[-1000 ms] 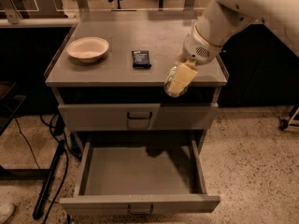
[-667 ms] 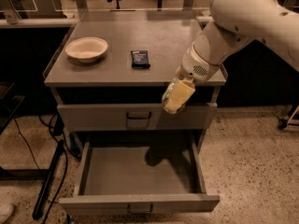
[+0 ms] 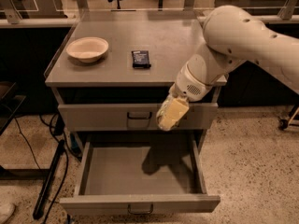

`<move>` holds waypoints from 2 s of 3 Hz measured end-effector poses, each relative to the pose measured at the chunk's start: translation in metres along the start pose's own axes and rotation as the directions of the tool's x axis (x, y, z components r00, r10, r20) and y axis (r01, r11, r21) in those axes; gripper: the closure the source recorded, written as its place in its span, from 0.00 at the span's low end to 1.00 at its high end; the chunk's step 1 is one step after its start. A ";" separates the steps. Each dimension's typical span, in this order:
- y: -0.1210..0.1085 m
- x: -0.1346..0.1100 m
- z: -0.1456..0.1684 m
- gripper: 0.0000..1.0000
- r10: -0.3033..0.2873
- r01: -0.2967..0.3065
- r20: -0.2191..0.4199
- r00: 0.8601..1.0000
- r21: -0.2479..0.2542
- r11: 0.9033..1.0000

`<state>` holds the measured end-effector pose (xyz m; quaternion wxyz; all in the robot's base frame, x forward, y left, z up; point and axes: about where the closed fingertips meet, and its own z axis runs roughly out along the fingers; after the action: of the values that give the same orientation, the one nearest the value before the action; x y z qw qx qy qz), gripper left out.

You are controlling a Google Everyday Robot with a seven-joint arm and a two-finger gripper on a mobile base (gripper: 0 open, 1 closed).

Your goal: Place 7up can into middle drawer

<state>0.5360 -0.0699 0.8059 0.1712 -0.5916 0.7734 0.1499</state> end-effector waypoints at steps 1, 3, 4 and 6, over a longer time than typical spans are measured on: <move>0.021 0.005 0.027 1.00 0.020 -0.019 0.019 1.000 -0.062 0.998; 0.048 0.009 0.060 1.00 0.047 -0.040 0.039 0.998 -0.164 0.986; 0.049 0.009 0.060 1.00 0.048 -0.040 0.039 0.998 -0.167 0.985; 0.048 0.025 0.114 1.00 0.158 -0.152 0.033 0.987 -0.144 0.978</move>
Offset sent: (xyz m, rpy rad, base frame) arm -0.0555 0.0372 -0.0769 0.1083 0.1908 0.0300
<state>0.4938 -0.0294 0.6939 0.1339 -0.5367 0.8006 0.2302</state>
